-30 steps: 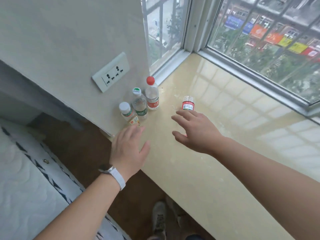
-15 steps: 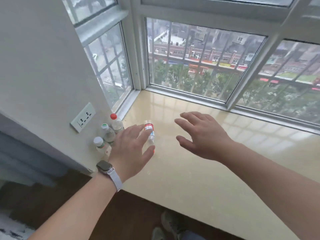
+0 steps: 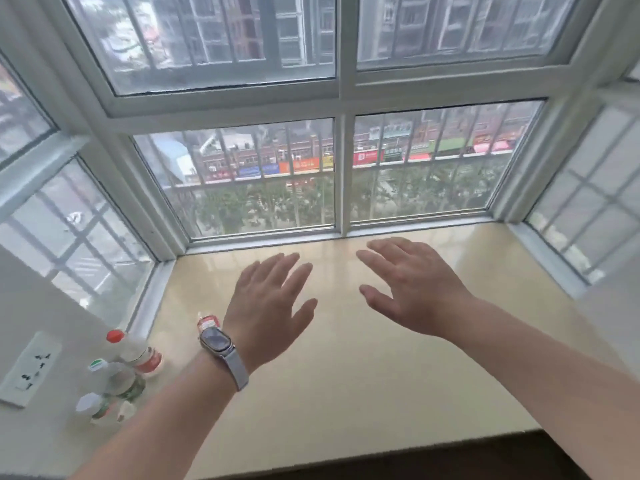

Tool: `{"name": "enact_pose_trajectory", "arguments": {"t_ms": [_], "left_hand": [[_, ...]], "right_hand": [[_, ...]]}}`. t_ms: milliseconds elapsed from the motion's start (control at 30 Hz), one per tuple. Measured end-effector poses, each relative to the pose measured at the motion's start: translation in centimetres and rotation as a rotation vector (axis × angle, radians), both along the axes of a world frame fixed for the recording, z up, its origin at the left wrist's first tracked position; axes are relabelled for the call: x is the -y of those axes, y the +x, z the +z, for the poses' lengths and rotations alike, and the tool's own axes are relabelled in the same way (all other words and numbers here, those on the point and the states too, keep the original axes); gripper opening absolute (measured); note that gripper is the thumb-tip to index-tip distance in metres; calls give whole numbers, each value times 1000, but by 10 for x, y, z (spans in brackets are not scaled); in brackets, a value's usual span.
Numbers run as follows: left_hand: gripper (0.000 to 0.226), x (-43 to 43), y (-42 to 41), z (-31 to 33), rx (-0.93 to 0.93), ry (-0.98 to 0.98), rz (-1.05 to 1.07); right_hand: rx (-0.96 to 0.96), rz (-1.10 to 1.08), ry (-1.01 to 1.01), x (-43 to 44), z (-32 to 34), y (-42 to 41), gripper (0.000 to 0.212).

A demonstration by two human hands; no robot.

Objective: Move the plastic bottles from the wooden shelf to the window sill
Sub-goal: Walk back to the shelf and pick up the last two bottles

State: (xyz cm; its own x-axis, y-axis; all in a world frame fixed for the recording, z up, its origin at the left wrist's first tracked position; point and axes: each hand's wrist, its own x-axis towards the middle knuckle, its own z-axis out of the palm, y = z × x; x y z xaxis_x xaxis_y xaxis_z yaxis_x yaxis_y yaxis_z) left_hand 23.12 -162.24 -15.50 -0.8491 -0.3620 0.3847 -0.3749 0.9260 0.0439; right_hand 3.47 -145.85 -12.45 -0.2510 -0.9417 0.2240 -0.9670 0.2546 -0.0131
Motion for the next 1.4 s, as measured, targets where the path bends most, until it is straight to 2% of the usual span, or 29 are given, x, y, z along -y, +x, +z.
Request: {"name": "enact_pose_trajectory", "arguments": {"t_ms": [333,600,833,1033,1400], "left_hand": [[52,-114,-179,35,-14,-15,-369],[54,-238,-280,37,9,-56,-643],[56,-366,-336,38,34,-67,-949],[55,-473,-360,40,10,-87,-1222],[51,-605,-394,41,-63,-149,-1584]], "right_hand": [[-51,-316,-117,-169,22,-109,55],[-77,-594,-113,-317,15,-143,56],[-41,-912,-72,-450,20,-121,60],[-87,-1170,-123,-547,18,-80,52],[-112,-1518,-165,-634,11,-33,53]]}}
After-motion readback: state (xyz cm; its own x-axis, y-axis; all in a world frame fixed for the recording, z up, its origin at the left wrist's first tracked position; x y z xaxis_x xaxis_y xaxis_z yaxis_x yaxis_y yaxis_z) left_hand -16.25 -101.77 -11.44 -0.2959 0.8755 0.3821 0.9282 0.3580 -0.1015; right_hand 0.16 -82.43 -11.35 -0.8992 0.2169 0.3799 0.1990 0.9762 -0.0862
